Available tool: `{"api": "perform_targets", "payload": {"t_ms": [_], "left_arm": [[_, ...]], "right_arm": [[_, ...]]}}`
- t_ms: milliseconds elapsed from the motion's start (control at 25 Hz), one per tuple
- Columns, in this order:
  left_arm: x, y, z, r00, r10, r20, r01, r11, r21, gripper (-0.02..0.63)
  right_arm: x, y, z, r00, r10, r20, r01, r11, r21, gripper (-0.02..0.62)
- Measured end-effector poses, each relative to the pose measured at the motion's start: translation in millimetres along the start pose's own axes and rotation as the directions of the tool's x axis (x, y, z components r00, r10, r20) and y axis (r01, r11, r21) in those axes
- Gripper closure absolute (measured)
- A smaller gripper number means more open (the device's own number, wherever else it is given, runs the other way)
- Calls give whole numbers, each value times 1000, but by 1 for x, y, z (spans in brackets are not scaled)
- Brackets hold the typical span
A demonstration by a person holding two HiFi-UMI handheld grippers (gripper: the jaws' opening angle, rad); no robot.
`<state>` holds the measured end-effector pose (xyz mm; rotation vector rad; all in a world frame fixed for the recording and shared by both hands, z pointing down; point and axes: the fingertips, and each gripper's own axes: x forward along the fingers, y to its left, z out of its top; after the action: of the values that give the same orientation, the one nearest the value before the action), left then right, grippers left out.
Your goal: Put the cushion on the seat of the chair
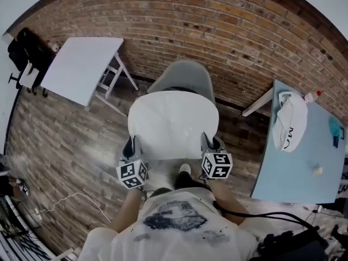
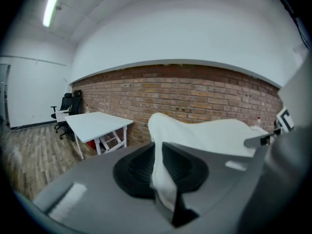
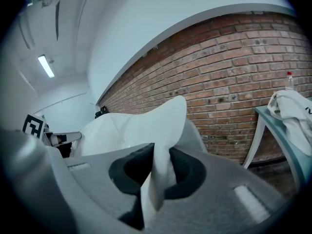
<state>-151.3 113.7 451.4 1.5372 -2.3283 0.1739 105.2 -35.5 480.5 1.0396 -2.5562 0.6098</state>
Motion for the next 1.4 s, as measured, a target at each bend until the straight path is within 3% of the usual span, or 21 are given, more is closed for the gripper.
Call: {"api": "perform_targets", "payload": {"t_ms": [560, 1040, 1400], "left_arm": [[81, -28, 8, 983, -171, -67, 175, 983, 58, 568], [151, 4, 6, 926, -348, -146, 360, 931, 65, 568], [192, 24, -18, 898, -393, -200, 410, 910, 53, 568]], "right_arm": [[12, -38, -1, 987, -162, -9, 162, 983, 85, 549], [48, -14, -11, 947, -318, -34, 320, 941, 112, 548], [85, -5, -37, 931, -358, -77, 365, 923, 119, 548]]}}
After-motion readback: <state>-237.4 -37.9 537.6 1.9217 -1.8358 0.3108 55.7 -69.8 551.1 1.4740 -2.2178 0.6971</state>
